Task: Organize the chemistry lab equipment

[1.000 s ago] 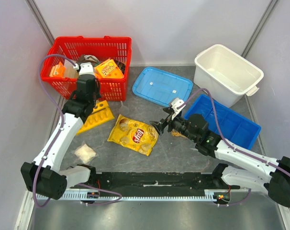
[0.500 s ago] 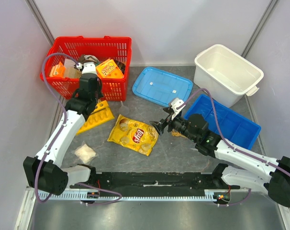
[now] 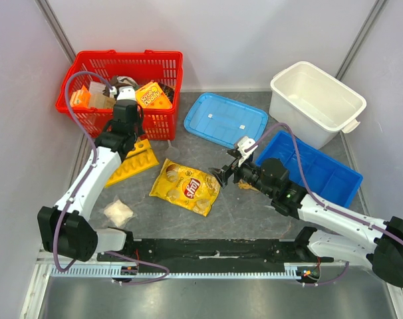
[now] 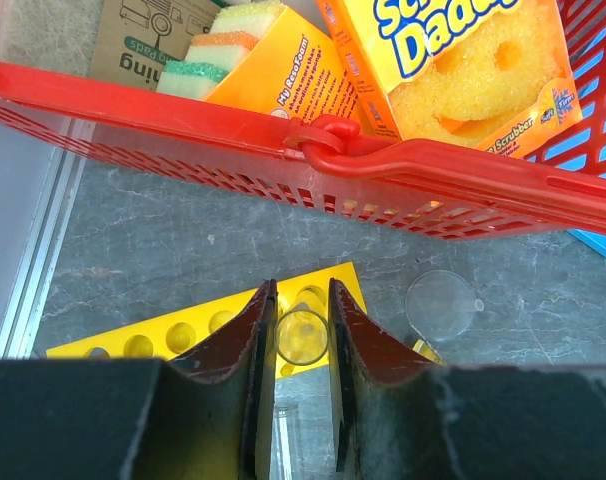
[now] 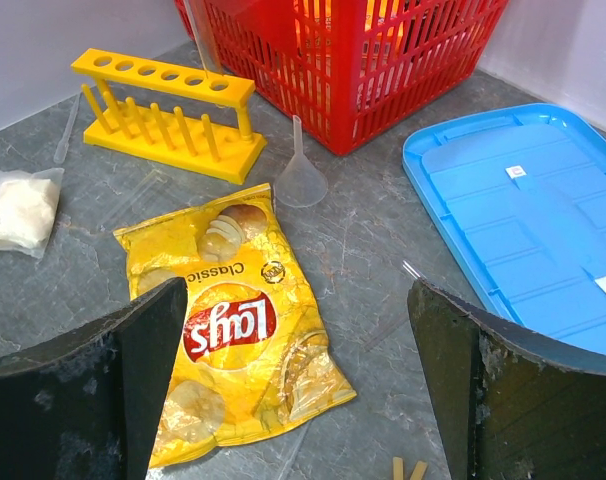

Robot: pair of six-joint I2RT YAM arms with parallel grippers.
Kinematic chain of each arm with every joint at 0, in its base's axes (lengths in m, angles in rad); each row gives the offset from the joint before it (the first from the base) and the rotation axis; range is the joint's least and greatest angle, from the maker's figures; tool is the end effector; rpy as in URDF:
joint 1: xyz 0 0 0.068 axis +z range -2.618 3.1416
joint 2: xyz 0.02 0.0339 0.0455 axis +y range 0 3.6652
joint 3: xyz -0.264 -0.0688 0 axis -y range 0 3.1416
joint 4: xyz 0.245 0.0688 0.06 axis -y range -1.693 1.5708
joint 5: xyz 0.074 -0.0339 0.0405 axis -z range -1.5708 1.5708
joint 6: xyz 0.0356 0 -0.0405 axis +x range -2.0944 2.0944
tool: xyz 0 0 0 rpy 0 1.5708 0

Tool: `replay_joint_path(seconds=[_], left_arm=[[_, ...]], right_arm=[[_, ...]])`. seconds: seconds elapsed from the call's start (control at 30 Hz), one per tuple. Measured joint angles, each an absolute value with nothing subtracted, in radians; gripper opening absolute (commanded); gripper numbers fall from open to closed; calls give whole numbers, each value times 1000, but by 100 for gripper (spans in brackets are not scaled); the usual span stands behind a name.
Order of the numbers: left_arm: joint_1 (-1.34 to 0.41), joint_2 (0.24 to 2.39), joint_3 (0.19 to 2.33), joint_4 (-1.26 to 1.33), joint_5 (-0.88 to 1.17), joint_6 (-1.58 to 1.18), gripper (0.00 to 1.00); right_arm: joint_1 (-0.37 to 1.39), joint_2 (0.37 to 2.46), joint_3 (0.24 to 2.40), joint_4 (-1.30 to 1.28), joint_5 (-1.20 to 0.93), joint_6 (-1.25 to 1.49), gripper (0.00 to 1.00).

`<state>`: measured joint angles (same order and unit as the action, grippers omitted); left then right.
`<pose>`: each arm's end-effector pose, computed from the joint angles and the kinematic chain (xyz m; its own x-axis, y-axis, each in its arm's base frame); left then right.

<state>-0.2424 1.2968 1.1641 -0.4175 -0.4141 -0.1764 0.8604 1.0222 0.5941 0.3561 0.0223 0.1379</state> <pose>0.2852 -0.0558 0.3390 -0.4798 -0.0469 -0.8761 -0.2005 0.9780 0.0575 0.1567 0.1810 0.2838 -0.1487 0.0379 -0.9882 -0.7299 0.6700 0.1355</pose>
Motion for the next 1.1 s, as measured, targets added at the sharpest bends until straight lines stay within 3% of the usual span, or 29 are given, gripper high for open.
replay_joint_path(seconds=[1.1], left_arm=[[-204, 1365, 1177, -424, -371, -178, 25]], right_arm=[[860, 1015, 564, 357, 36, 138, 98]])
